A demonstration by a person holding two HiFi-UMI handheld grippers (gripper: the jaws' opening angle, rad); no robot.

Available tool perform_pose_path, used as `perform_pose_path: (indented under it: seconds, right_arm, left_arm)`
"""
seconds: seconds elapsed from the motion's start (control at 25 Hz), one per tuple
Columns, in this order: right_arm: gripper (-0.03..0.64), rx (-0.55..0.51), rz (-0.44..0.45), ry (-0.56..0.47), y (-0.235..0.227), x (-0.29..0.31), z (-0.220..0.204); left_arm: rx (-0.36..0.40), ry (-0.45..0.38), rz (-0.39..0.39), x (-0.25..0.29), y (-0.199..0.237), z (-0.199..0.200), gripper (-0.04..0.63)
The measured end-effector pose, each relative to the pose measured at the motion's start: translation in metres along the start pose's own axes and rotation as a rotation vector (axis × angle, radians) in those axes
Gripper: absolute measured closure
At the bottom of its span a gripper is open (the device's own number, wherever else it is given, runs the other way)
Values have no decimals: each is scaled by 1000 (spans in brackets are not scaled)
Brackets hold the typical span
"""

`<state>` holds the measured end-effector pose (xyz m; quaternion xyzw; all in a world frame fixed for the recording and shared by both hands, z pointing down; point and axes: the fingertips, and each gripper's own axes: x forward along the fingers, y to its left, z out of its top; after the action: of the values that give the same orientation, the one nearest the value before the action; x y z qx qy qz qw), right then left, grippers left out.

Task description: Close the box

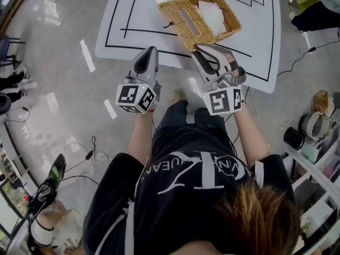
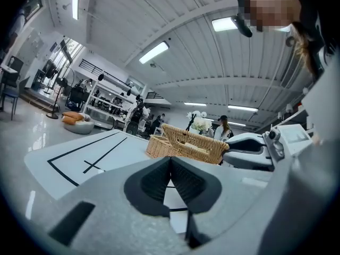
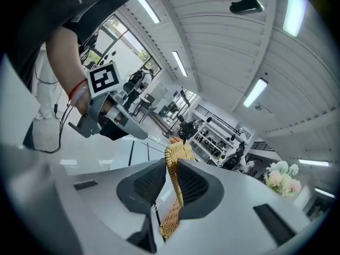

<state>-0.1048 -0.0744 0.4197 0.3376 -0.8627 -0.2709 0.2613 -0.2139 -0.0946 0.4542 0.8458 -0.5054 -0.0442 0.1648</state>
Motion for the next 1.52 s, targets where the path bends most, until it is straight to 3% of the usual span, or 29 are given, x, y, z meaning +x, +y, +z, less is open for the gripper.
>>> perform_pose_path:
  seconds: [0.32, 0.56, 1.16, 1.52]
  right_arm:
    - [564, 247, -68, -39, -33, -13, 6]
    - [570, 372, -94, -93, -56, -18, 2]
    - [557, 484, -63, -111, -101, -32, -27]
    - [545, 617, -35, -126, -116, -37, -41]
  left_arm:
    - [2, -5, -36, 3, -12, 11, 584]
    - [7, -6, -48, 19, -19, 16, 584]
    - [14, -47, -13, 66, -39, 35, 584]
    - [28, -55, -27, 95, -56, 46, 584]
